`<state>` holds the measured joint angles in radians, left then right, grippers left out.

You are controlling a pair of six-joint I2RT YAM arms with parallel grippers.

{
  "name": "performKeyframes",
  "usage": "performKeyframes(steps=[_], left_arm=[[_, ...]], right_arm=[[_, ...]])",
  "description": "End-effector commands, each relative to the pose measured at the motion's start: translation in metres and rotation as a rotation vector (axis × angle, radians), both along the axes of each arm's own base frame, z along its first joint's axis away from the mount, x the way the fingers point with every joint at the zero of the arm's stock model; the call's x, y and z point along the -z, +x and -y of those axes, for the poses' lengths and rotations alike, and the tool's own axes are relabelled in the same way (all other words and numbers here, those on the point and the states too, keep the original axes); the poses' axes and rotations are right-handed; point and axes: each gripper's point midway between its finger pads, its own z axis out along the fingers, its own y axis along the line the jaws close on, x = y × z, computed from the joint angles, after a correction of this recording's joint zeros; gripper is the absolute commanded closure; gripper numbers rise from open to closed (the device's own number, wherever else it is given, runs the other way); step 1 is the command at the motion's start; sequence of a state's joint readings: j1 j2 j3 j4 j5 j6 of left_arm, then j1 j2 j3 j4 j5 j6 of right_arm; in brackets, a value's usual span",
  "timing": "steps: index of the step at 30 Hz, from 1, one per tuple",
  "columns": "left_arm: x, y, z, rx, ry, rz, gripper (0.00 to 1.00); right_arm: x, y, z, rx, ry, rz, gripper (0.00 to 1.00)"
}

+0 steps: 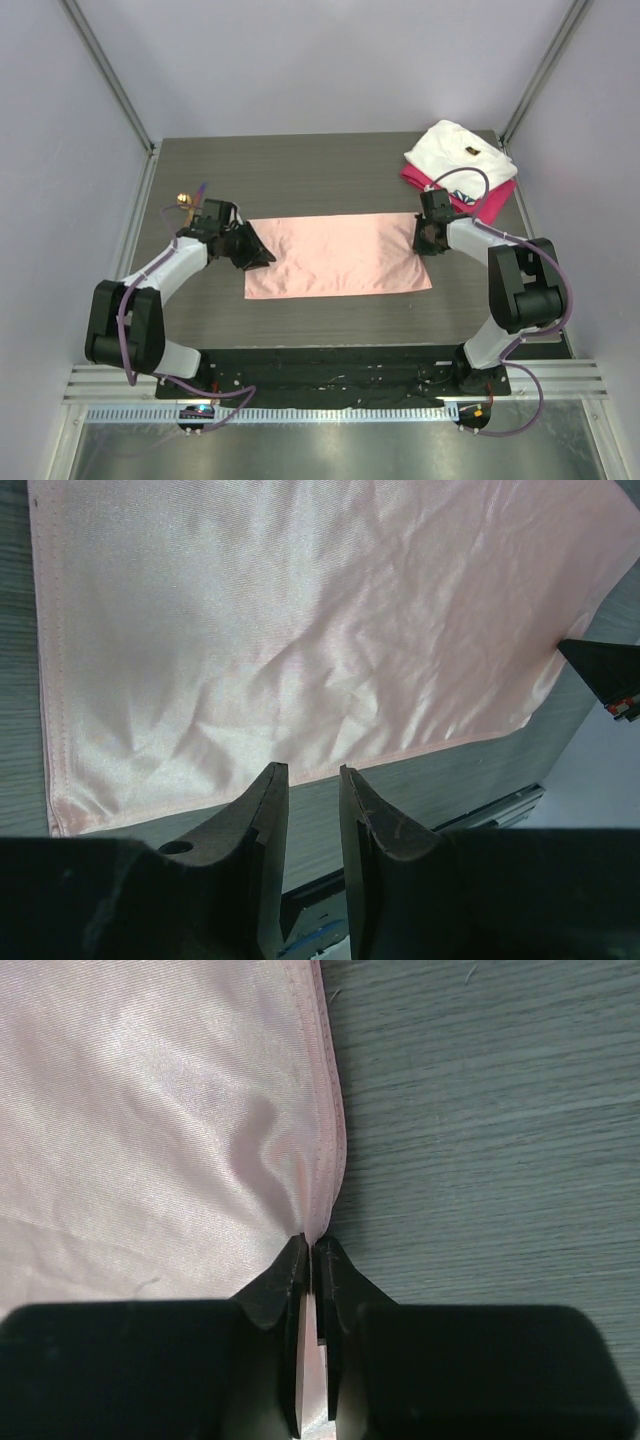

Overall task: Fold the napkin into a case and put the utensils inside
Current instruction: Pick up the rectangle-folded napkin from the center of the board.

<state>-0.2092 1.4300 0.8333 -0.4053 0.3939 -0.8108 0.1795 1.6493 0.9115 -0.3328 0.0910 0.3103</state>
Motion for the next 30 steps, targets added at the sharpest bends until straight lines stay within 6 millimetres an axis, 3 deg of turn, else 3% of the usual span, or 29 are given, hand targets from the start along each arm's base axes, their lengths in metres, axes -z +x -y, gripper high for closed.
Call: performKeyframes(steps=[1,3,11,15,19,25,28,30], left_arm=[[-0.015,0.003,0.0,0.013,0.006,0.047,0.69],[-0.011,0.005,-0.001,0.012,0.019,0.036,0.69],[0.009,0.025,-0.001,-0.029,0.043,0.005,0.74],[0.013,0.037,0.006,-0.018,0.054,-0.004,0.76],[0.027,0.035,0.016,0.005,0.067,-0.031,0.81],[0.058,0.011,0.036,0.046,0.08,-0.087,0.83],[0.071,0.004,0.037,0.051,0.092,-0.104,0.83],[0.075,0.001,0.036,0.051,0.104,-0.105,0.84]], right_arm=[[0.003,-0.007,0.007,0.002,-0.029,-0.023,0.91],[-0.008,-0.006,0.014,0.029,-0.061,-0.013,0.99],[-0.071,0.0,0.044,0.123,-0.201,0.079,0.99],[-0.089,0.003,0.051,0.122,-0.242,0.102,0.99],[-0.1,0.004,0.057,0.127,-0.271,0.115,0.99],[-0.109,0.009,0.048,0.093,-0.249,0.142,0.99],[-0.119,0.011,0.034,0.062,-0.265,0.153,0.99],[-0.133,0.014,0.013,0.021,-0.272,0.184,0.99]])
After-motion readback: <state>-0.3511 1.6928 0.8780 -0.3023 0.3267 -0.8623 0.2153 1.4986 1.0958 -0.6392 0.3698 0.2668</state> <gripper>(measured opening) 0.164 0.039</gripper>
